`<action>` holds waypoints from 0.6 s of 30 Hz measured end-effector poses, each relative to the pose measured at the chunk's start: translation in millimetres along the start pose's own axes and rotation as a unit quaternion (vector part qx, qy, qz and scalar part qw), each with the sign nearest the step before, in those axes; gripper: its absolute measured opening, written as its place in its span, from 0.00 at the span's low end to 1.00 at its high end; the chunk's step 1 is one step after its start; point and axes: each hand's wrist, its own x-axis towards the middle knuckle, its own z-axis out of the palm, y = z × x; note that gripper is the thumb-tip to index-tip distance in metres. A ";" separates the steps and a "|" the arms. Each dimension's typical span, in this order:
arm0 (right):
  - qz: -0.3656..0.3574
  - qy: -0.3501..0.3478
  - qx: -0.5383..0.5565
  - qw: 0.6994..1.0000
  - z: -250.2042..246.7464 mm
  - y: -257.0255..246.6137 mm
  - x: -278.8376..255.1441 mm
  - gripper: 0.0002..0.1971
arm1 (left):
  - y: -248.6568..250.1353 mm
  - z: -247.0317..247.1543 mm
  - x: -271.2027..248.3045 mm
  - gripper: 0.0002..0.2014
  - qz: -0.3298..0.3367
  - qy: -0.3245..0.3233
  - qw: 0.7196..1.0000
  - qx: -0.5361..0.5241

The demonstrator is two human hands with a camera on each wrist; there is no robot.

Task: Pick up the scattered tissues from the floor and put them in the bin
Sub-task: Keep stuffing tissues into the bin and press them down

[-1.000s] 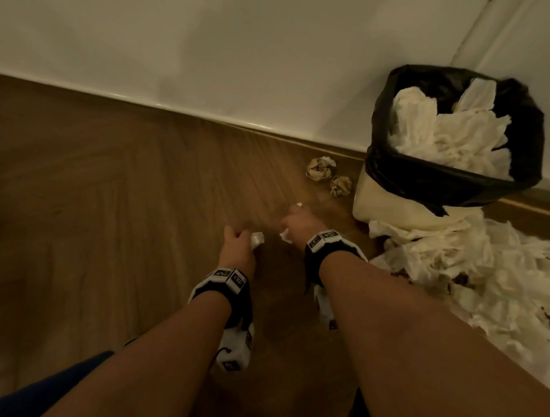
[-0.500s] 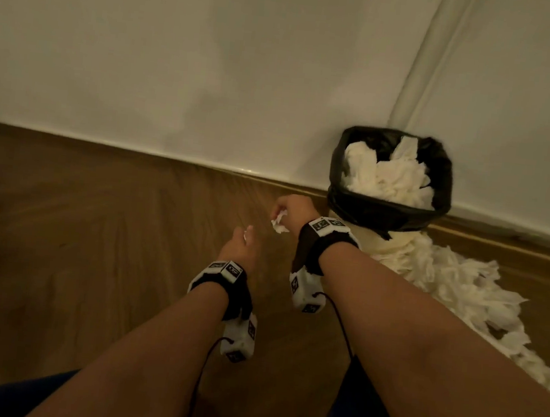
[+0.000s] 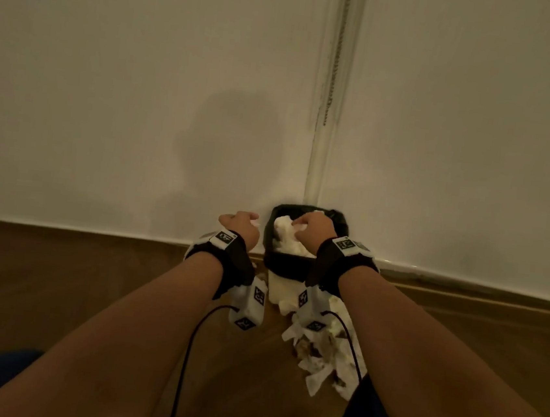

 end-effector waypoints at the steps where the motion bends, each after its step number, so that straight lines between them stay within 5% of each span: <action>1: 0.006 -0.003 -0.004 1.000 -9.2 6.3 -3.2 0.18 | 11.3 -1.6 -1.5 0.18 0.006 0.008 1.000 -0.018; 10: 0.051 0.110 0.071 0.990 -29.8 59.8 -9.4 0.12 | 54.4 13.4 15.8 0.09 0.066 -0.026 0.982 -0.178; 18: 0.099 0.142 0.140 0.975 -15.0 78.1 22.3 0.06 | 25.0 57.7 40.8 0.08 0.139 0.025 0.990 0.012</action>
